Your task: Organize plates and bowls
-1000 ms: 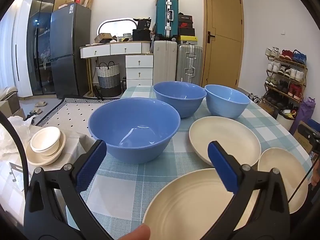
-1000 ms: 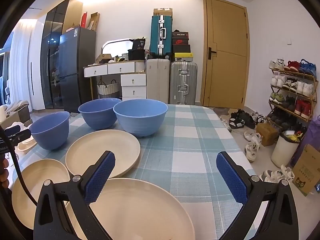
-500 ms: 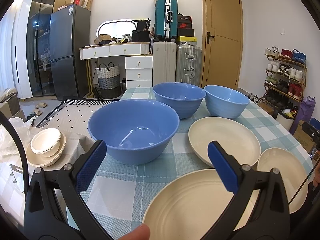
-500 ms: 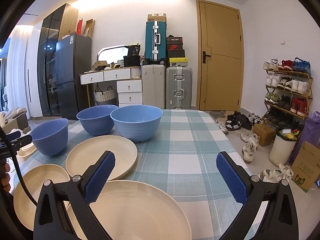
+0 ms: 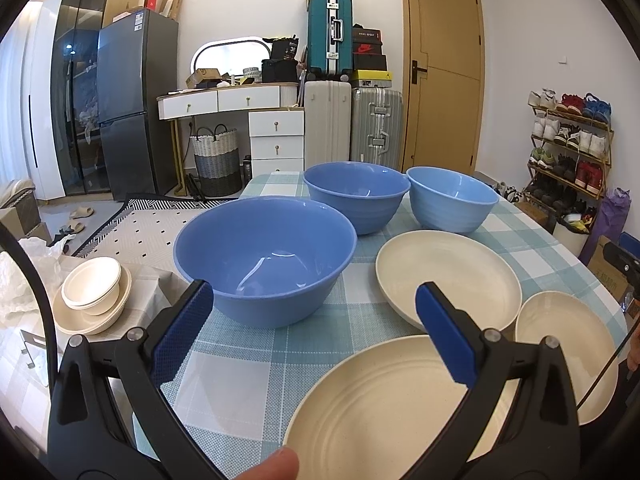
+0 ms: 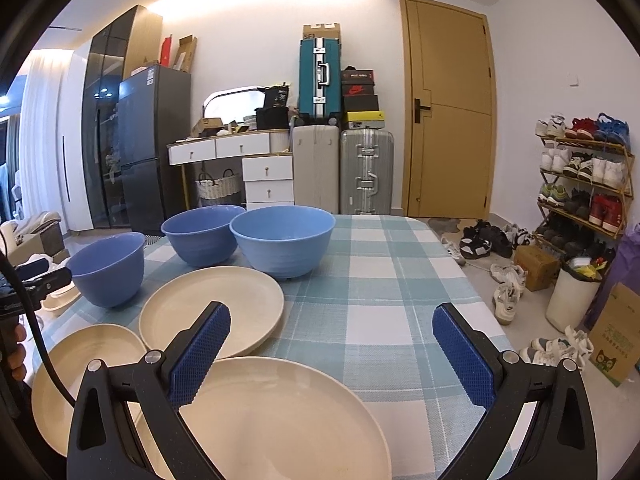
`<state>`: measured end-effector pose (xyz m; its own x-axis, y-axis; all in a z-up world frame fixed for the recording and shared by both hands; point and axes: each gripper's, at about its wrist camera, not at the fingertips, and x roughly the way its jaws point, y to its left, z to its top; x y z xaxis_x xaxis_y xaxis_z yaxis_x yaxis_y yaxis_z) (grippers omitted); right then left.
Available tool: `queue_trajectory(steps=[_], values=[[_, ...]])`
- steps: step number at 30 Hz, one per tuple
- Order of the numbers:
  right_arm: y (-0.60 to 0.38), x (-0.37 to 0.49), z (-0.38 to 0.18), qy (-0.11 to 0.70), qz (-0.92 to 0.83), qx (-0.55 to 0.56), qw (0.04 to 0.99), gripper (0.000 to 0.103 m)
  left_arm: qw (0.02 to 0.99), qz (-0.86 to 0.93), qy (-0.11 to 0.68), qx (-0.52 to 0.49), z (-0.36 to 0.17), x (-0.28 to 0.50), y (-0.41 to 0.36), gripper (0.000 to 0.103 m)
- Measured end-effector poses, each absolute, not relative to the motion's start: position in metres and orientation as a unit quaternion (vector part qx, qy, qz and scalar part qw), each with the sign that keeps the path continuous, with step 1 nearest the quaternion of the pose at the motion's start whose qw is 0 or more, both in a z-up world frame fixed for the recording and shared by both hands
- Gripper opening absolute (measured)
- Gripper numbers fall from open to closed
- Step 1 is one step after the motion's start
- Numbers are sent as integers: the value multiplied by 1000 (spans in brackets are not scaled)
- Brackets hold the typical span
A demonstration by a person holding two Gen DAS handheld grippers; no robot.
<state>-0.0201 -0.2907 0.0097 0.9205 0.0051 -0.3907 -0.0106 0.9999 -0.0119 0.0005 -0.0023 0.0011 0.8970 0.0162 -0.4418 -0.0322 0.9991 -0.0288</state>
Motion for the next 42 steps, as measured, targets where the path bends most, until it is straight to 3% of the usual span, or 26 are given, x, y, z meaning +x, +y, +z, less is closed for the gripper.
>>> queue_trajectory(steps=[42], values=[[-284,-22,12,199,14,-22,980,103,973,-10,230,-10,15,-6,-13,101]])
